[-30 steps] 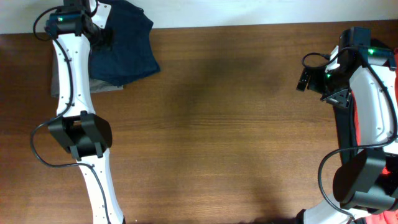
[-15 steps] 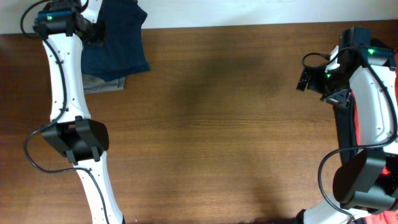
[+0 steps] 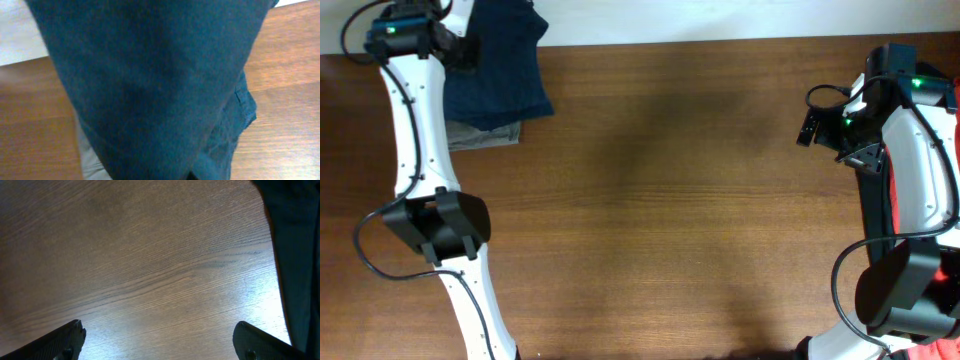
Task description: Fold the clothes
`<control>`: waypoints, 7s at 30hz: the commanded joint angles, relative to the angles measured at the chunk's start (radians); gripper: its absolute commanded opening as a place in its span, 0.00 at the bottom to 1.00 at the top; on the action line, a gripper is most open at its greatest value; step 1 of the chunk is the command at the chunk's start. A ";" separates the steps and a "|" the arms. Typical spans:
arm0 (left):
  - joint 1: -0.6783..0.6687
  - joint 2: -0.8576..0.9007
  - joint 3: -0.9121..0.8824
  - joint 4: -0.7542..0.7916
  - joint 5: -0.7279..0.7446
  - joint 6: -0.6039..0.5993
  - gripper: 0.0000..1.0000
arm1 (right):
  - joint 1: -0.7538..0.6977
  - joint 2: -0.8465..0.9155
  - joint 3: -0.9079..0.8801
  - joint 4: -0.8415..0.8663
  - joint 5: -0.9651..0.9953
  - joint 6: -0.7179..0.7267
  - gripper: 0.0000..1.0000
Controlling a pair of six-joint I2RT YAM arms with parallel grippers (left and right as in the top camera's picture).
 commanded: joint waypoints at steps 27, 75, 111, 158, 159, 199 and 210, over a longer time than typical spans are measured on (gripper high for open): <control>0.124 0.181 0.020 0.285 0.049 -0.011 0.38 | -0.003 -0.005 0.006 -0.001 0.013 -0.007 0.99; 0.146 0.347 0.021 0.510 -0.129 -0.176 0.01 | -0.003 -0.005 0.006 -0.001 0.013 -0.007 0.99; 0.045 0.305 0.033 0.520 0.103 -0.267 0.06 | -0.003 -0.005 0.006 -0.001 0.013 -0.007 0.99; 0.044 0.371 0.098 -0.090 0.209 -0.281 0.01 | -0.003 -0.005 0.006 -0.001 0.013 -0.007 0.99; 0.044 0.377 0.098 -0.097 0.210 -0.281 0.01 | -0.003 -0.005 0.006 -0.001 0.013 -0.007 0.99; 0.213 0.232 -0.153 0.039 -0.089 -0.375 0.01 | -0.003 -0.005 0.006 -0.001 0.013 -0.007 0.99; 0.209 0.144 -0.008 0.122 -0.044 -0.375 0.00 | -0.003 -0.005 0.006 -0.001 0.013 -0.007 0.99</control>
